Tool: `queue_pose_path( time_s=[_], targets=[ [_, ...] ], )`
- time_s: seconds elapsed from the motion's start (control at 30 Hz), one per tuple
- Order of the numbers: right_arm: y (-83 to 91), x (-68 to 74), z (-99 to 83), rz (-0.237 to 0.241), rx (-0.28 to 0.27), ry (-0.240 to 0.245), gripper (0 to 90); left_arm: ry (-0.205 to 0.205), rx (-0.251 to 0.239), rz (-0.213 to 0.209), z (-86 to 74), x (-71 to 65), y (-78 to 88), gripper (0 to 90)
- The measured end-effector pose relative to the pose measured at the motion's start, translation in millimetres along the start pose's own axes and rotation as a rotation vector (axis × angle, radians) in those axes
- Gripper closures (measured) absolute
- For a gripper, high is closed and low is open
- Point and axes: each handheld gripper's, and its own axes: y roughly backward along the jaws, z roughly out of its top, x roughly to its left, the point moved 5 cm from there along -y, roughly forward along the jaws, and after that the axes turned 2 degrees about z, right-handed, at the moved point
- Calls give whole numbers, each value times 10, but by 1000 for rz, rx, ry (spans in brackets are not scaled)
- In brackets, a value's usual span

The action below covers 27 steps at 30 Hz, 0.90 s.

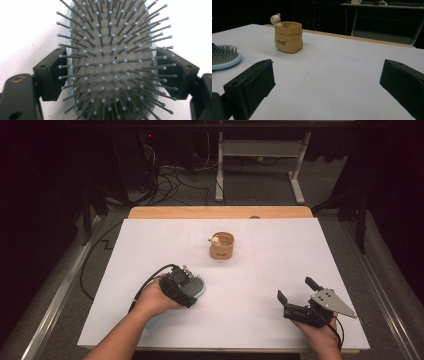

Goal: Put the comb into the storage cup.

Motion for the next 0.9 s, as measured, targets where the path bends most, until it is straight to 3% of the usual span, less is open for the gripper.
queue_pose_path(
  time_s=[0.67,0.9],
  targets=[
    [5,-7,4,0,-3,-8,2,2,-13,12,0,-16,25,202],
    [4,-14,-3,-1,-2,-17,2,12,-87,12,5,4,139,202]
  ],
)
